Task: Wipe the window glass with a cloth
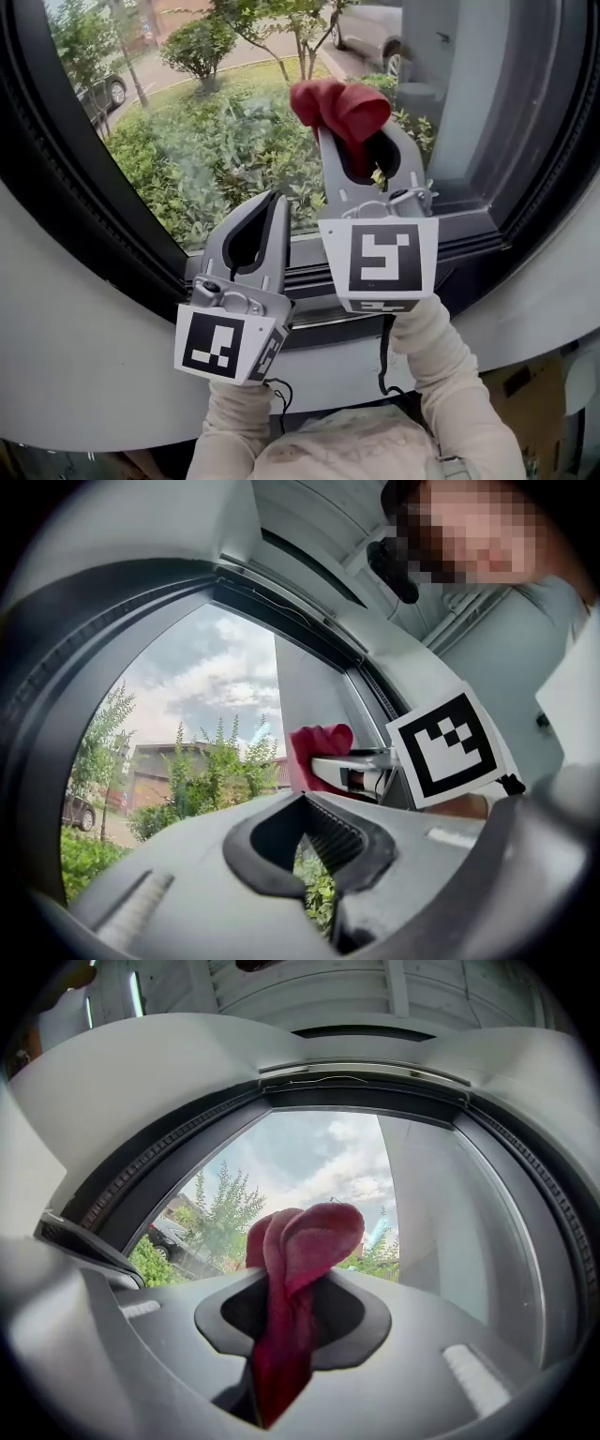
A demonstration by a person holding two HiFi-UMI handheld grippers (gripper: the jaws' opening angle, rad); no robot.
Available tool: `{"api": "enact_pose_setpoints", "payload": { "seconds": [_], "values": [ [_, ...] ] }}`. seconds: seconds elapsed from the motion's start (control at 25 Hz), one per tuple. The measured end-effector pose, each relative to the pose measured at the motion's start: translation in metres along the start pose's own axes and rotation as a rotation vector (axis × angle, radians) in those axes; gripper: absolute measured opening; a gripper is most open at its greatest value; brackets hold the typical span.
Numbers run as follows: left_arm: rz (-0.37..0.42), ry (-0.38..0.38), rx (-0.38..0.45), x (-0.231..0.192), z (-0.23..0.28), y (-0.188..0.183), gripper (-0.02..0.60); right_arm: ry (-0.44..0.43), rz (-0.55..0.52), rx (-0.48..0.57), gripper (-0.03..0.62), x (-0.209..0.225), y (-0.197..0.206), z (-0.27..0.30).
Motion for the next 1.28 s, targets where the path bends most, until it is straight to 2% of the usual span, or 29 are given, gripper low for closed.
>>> {"api": "enact_pose_setpoints", "payload": {
  "seconds": [0.4,0.64,0.88,1.28],
  "values": [
    [-0.003,0.005,-0.002,0.004,-0.007,0.007,0.000,-0.013,-0.012,-0.039,0.123,-0.011,0.033,-0.010],
    [0.000,0.021,-0.004,0.012,-0.002,-0.001,0.000,-0.023,-0.042,-0.052,0.124,-0.002,0.031,-0.010],
    [-0.005,0.045,-0.001,0.039,0.017,0.004,0.000,0.003,-0.061,-0.061,0.127,0.035,0.047,-0.021],
    [-0.006,0.110,0.006,0.100,0.068,0.001,0.000,0.101,-0.054,-0.097,0.129,0.133,0.073,-0.040]
  ]
}}
Point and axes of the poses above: the fingertips, and each gripper's own axes: z forward along the fingers, x to its right, y out of its underside, the point moved 7 cm from there along -z, backward along the fingers, and after that the axes turned 9 degrees about -x, right-handed, at the moved point
